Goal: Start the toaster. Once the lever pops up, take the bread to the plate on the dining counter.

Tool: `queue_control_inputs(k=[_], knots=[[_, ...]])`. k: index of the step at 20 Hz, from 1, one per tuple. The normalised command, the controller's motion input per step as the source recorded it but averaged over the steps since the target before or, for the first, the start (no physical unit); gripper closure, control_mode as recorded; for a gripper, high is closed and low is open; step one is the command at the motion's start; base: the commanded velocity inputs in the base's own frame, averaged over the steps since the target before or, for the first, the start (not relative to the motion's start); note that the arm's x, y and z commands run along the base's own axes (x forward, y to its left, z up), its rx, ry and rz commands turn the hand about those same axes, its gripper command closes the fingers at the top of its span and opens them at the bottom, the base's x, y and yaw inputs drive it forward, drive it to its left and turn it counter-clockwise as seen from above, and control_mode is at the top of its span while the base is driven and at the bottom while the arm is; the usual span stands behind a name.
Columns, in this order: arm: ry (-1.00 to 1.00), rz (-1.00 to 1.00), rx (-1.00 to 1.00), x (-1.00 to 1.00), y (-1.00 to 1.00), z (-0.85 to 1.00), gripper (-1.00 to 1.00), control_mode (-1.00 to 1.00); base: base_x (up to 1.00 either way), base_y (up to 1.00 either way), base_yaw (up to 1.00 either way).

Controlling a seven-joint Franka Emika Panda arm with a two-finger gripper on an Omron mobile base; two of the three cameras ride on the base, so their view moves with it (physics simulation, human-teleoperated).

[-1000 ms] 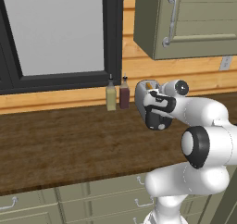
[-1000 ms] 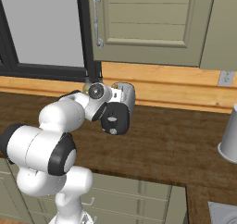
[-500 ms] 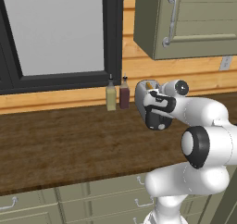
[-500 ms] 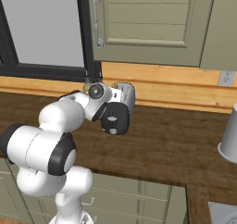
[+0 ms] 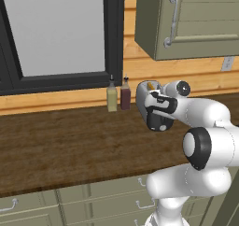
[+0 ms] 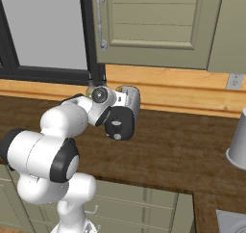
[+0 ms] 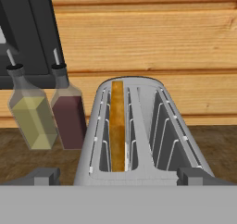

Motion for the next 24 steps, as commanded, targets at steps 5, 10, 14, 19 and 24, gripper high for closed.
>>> queue_control_inputs(k=[5,10,14,19,24], knots=[[0.00,0.00,0.00,0.00,0.00,0.00,-1.00,-1.00,0.00,0.00,0.00],[0.00,0.00,0.00,0.00,0.00,0.00,-1.00,-1.00,0.00,0.00,0.00],[0.00,0.00,0.00,0.00,0.00,0.00,-1.00,-1.00,0.00,0.00,0.00],[0.00,0.00,0.00,0.00,0.00,0.00,-1.00,-1.00,0.00,0.00,0.00],[0.00,0.00,0.00,0.00,0.00,0.00,-1.00,-1.00,0.00,0.00,0.00]])
